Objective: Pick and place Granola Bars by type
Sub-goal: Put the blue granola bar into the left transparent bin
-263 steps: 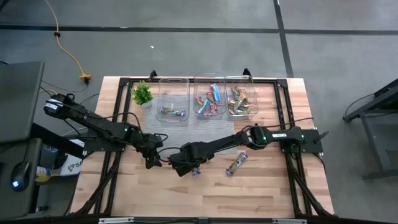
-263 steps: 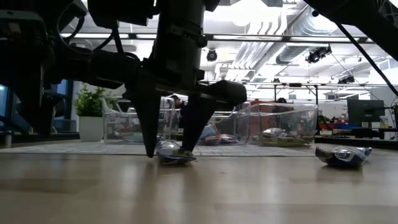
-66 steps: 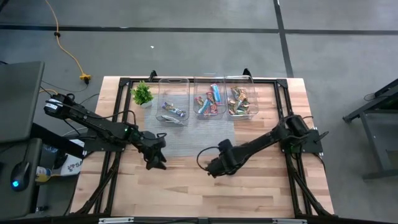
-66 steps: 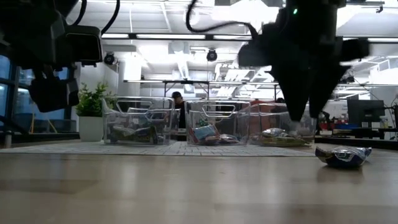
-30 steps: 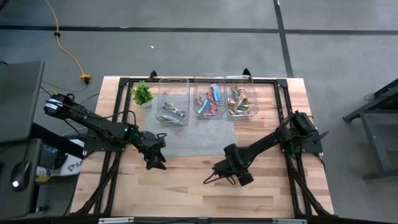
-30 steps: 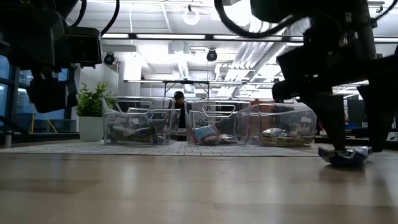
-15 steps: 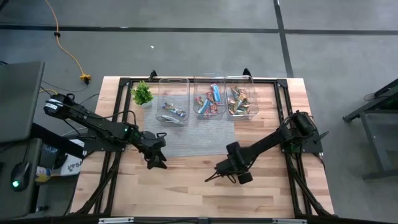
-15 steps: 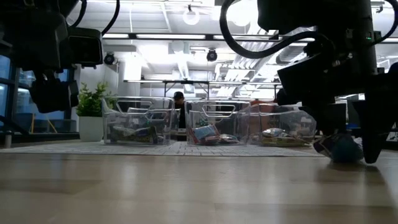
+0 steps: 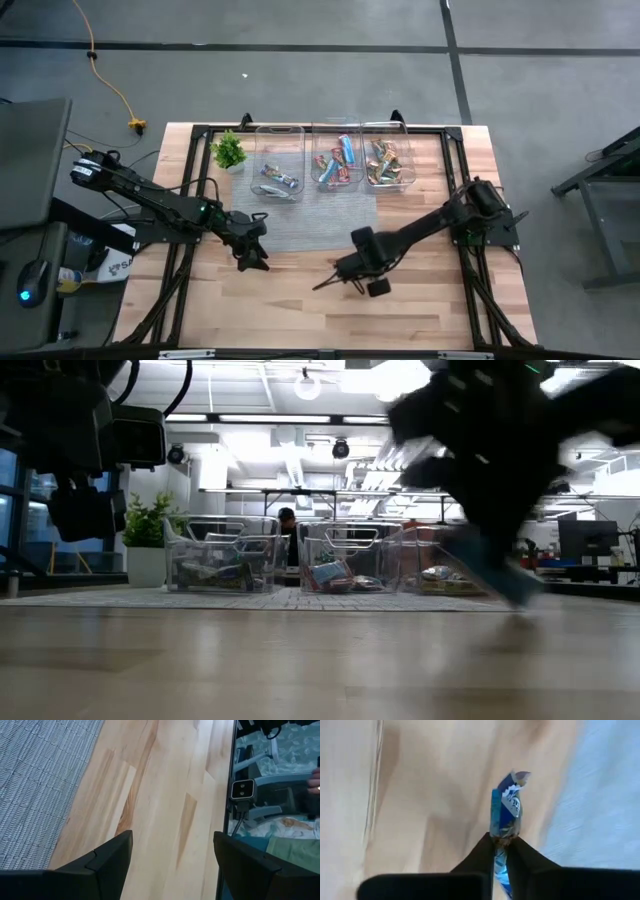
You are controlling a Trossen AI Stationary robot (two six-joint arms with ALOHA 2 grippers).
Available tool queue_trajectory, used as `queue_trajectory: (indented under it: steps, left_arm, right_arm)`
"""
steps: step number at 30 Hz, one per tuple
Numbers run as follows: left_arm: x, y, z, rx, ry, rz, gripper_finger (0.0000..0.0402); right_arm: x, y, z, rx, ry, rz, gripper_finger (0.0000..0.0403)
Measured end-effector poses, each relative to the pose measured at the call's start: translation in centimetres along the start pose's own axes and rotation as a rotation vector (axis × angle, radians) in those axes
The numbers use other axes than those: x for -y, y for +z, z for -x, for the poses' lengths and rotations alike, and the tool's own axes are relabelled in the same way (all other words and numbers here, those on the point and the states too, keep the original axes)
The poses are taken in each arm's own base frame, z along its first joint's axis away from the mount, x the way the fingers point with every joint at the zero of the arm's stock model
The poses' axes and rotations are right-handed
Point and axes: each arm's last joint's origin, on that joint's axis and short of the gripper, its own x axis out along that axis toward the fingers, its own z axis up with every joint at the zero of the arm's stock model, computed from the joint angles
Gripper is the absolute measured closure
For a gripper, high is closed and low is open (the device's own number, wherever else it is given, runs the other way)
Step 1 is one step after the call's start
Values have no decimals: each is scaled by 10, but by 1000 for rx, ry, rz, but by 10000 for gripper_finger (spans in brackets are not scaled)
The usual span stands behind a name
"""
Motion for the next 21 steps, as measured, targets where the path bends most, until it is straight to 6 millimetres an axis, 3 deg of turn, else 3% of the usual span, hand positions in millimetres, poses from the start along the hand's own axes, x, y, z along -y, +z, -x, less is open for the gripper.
queue_trajectory:
  steps: [5,9,16,21]
  left_arm:
    - [0,0,0,5,1,9,131]
    - [0,1,0,9,-1,8,131]
    - [0,1,0,32,16,22,131]
    - [0,2,0,42,18,44,131]
  right_arm:
    - [22,28,41,145,-137,-24,398]
    - [55,52,85,326,-285,-37,389]
    - [159,75,163,759,-407,-267,384]
    - [236,69,193,1120,-356,-417,398]
